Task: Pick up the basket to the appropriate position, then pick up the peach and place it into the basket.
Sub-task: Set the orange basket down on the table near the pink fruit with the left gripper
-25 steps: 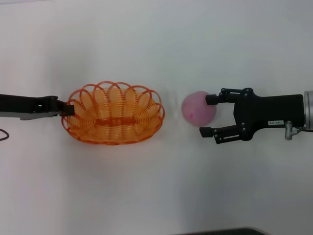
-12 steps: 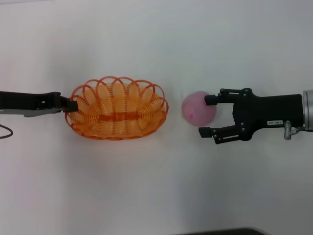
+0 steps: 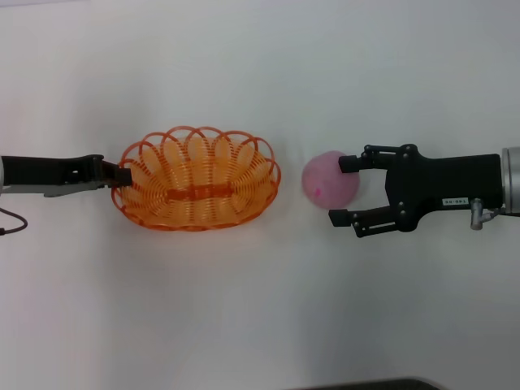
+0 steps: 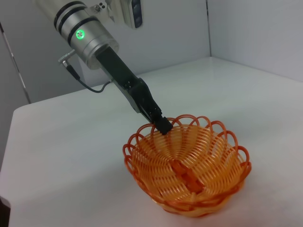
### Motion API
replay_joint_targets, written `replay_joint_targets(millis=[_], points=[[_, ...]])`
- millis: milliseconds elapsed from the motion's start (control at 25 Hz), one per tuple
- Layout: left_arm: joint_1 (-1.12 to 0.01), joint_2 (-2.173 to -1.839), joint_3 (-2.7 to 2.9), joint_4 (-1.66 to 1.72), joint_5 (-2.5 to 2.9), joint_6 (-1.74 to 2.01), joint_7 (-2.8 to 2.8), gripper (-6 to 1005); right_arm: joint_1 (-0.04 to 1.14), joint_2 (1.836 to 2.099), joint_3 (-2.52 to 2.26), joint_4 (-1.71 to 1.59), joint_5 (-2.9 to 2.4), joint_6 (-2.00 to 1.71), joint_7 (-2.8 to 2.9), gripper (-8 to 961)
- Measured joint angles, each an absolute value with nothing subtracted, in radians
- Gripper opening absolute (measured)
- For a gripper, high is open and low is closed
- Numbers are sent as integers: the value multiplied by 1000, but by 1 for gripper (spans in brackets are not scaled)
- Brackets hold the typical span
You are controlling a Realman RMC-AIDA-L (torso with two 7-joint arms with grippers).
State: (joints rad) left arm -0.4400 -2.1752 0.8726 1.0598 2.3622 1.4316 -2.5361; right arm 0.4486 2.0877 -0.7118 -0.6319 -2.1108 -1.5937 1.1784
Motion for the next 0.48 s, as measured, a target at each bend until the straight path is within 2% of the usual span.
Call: replay_joint_targets(millis=[480], points=[[-432,-2175,876,1061,2335,1413,-2537,111,449,2088,-711,-632,-2111,-1593,1179,916]])
